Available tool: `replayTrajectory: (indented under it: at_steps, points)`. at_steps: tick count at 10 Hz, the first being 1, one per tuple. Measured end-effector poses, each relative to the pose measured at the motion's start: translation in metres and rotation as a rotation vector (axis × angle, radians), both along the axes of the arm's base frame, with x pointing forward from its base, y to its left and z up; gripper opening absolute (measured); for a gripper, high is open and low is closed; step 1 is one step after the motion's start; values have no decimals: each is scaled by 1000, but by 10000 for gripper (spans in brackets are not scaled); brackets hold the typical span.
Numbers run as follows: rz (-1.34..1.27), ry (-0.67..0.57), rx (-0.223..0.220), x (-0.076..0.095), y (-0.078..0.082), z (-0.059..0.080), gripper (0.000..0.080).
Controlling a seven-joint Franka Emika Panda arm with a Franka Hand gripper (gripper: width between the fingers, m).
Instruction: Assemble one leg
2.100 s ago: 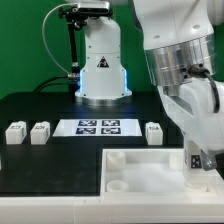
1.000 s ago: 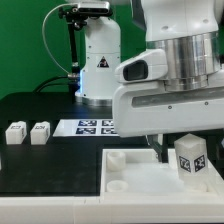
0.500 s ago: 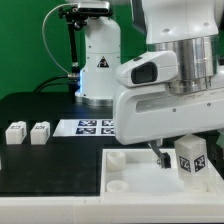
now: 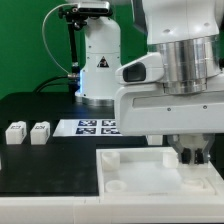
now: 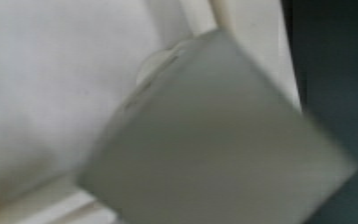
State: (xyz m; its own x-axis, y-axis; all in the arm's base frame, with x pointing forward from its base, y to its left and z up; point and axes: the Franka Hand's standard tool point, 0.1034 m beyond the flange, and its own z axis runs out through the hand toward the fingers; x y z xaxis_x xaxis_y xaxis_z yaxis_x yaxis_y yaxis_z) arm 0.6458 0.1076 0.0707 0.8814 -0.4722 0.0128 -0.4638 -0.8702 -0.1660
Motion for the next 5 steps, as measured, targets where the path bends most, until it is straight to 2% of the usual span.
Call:
replayTrajectory:
  at_steps: [3,5]
  points:
    - [-305,45,46,0,4,-2,3]
    - [-353,52,54,0,5,-2,2]
